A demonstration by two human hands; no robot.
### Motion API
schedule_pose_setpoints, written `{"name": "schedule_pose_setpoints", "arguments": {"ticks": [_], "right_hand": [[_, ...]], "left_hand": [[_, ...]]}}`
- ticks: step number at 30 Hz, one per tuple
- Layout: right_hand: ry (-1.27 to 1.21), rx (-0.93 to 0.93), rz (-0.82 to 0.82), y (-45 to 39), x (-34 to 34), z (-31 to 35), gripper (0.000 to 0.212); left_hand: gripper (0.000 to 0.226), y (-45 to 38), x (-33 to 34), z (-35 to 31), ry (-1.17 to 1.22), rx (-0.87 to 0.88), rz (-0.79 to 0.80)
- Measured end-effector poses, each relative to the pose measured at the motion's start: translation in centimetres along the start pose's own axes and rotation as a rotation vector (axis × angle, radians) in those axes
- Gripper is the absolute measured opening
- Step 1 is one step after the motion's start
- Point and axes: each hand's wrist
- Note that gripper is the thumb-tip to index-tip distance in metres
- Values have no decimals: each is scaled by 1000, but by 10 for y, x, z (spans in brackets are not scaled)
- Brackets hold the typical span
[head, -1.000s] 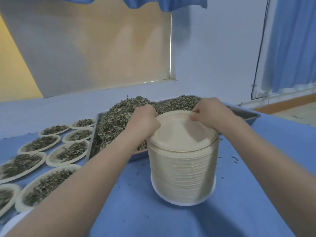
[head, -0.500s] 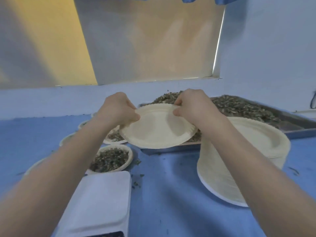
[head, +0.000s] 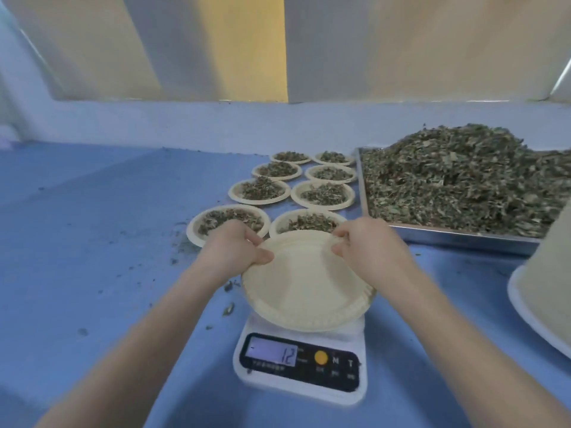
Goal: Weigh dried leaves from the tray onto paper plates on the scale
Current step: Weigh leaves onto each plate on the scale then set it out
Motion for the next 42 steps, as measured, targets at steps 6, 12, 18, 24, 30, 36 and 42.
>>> {"name": "schedule_pose_setpoints", "arguments": {"ticks": [6, 12, 18, 24, 30, 36, 42], "right_hand": [[-100, 73, -9, -3, 14, -19, 29], [-560, 233, -20, -6, 20, -30, 63], [-810, 309, 36, 3, 22, -35, 65], [-842, 319, 77, 5, 22, -39, 18], [-901, 306, 27, 6, 27, -42, 51], [-888, 347, -46, 7, 32, -34, 48], [-905, 373, -151, 7, 33, -29, 48]], "left_hand": [[25, -1, 24, 11, 100, 8, -96], [35, 1, 32, 30, 436, -116, -215], [24, 8, 27, 44, 694, -157, -268], [15, 14, 25, 49, 716, -29, -268], [21, 16, 25, 49, 722, 13, -265], [14, 18, 30, 44, 629, 125, -282], [15, 21, 30, 38, 619, 188, -326]]}}
Point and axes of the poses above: each hand's wrist, its own y-axis away from the middle knuckle, its own x-axis out of the palm, z = x × y, and after that the axes turned 14 degrees about -z, right-handed
